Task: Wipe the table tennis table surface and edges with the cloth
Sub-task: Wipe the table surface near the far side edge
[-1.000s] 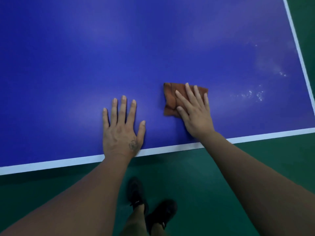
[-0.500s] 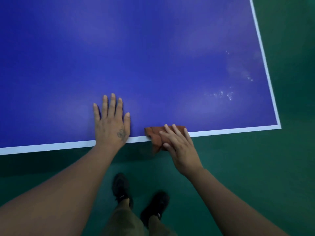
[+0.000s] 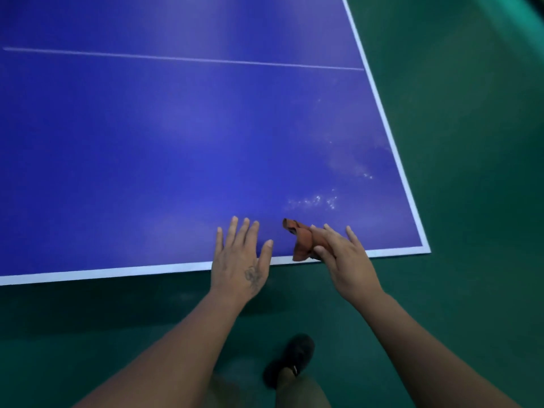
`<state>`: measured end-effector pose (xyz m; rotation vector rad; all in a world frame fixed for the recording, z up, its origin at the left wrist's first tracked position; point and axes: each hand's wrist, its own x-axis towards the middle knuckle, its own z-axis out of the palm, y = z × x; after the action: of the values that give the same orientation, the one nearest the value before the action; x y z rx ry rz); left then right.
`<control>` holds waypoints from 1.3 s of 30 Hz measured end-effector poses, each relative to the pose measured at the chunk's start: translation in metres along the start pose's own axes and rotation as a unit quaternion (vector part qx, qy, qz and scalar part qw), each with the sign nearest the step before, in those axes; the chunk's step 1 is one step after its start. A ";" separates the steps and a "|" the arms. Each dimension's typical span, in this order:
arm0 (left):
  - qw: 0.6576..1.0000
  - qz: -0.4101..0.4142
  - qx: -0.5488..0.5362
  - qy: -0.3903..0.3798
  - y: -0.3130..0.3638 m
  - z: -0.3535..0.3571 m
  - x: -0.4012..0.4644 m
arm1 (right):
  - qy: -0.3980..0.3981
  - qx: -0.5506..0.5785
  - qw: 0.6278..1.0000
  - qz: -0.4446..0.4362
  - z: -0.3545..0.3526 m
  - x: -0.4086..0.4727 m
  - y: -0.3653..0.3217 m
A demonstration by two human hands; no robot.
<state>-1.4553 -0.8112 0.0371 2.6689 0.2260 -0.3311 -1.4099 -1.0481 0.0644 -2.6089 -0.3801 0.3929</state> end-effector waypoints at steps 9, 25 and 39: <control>0.998 -0.044 -0.022 0.033 0.115 0.000 0.025 | 0.006 -0.046 0.998 -0.047 -0.128 0.006 0.116; 0.996 -0.074 -0.053 0.026 0.146 -0.006 0.233 | 0.005 0.000 0.999 0.038 -0.183 0.160 0.180; 0.994 -0.097 -0.036 0.032 0.147 -0.015 0.434 | 0.014 0.036 0.999 0.035 -0.200 0.380 0.223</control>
<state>-1.0057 -0.8896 -0.0068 2.5940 0.5084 -0.2927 -0.9490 -1.1932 0.0464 -2.5604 -0.2608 0.3872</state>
